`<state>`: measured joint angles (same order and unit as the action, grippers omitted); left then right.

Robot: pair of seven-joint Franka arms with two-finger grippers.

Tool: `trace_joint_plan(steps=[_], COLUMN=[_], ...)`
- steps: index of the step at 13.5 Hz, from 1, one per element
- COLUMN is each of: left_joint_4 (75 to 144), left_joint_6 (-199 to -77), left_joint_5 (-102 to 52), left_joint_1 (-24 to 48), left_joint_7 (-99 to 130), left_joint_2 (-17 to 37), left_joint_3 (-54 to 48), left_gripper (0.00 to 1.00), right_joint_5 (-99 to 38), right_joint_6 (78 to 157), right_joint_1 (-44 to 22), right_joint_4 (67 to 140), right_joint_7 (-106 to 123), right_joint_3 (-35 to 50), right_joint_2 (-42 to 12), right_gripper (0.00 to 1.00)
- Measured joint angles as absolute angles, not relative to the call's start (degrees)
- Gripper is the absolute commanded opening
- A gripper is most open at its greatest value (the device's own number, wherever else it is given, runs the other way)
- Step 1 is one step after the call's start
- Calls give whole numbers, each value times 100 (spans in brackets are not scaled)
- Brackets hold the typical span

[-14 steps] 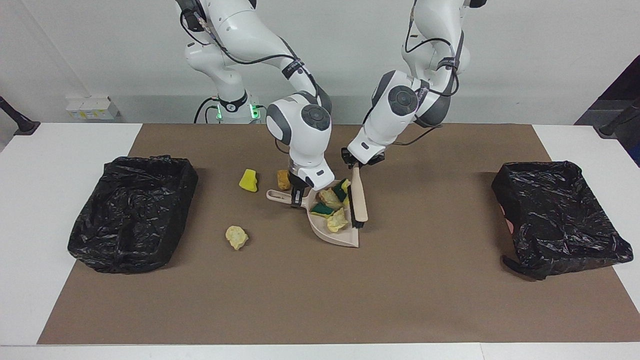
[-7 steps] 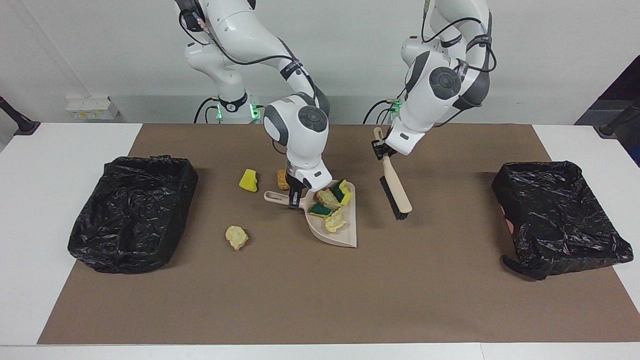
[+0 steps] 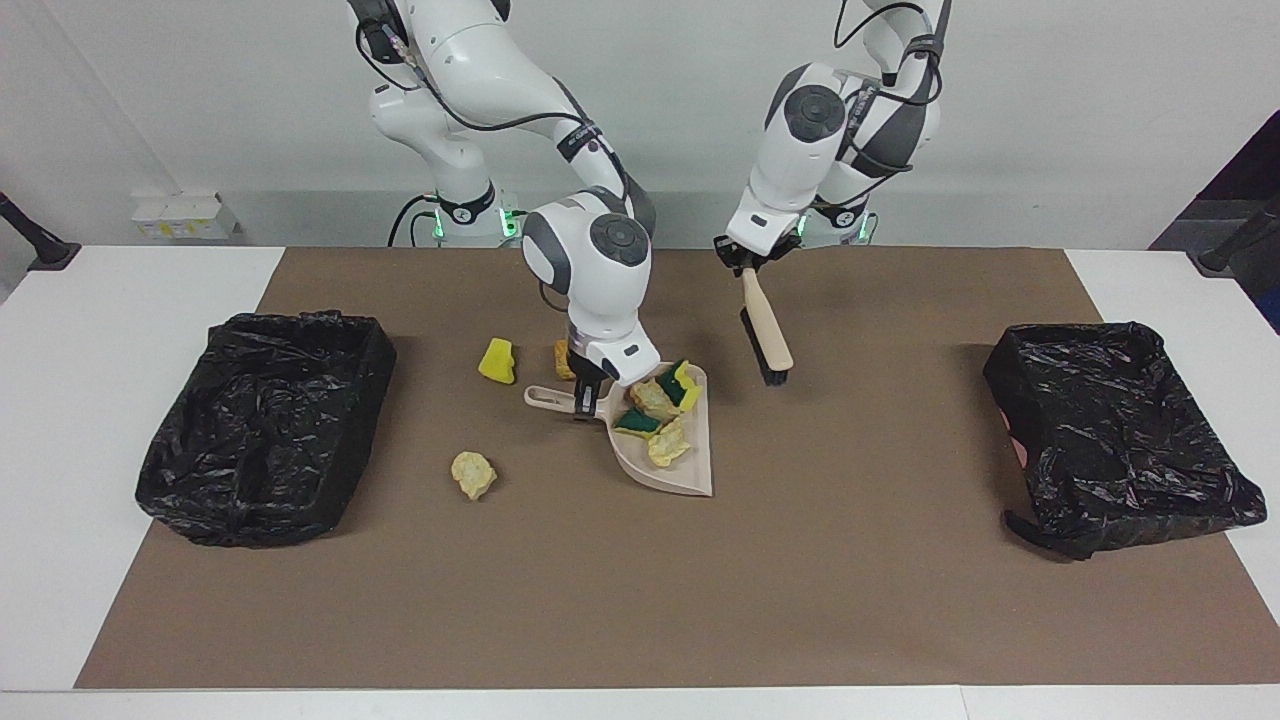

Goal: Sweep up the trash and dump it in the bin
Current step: 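Set the brush down with the left gripper while the right gripper lifts the dustpan, then carry the dustpan over the black bag nearest the right gripper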

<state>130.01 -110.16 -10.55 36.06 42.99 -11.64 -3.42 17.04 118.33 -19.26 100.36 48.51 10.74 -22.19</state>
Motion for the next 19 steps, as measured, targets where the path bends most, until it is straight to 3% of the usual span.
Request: trace_joint_plan(steps=[7, 11, 18, 19], left_joint_4=[13927, 14098, 14149, 14144], left_joint_6=[-12256, -12628, -13161, -13236], left_joint_5=[-1046, -1046, -1045, -1042], left_joint_1=[4651, 4934, 5010, 5010], left_joint_7=[5039, 5123, 5123, 5123], left_joint_2=[-1181, -976, -705, -673], left_joint_3=[-393, -396, -392, -384], left_gripper=[0, 0, 0, 9], right_joint_5=[1704, 1704, 1327, 1229], right_joint_6=[12048, 12162, 12178, 12175], right_joint_1=[-1842, -1743, -776, -604], right_joint_4=[10119, 10130, 10123, 10118], right_joint_7=[5149, 5390, 6953, 7189], right_joint_3=[1075, 1072, 1059, 1059], right_joint_2=[-2214, -2209, -1824, -1738], right_gripper=[0, 0, 0, 0])
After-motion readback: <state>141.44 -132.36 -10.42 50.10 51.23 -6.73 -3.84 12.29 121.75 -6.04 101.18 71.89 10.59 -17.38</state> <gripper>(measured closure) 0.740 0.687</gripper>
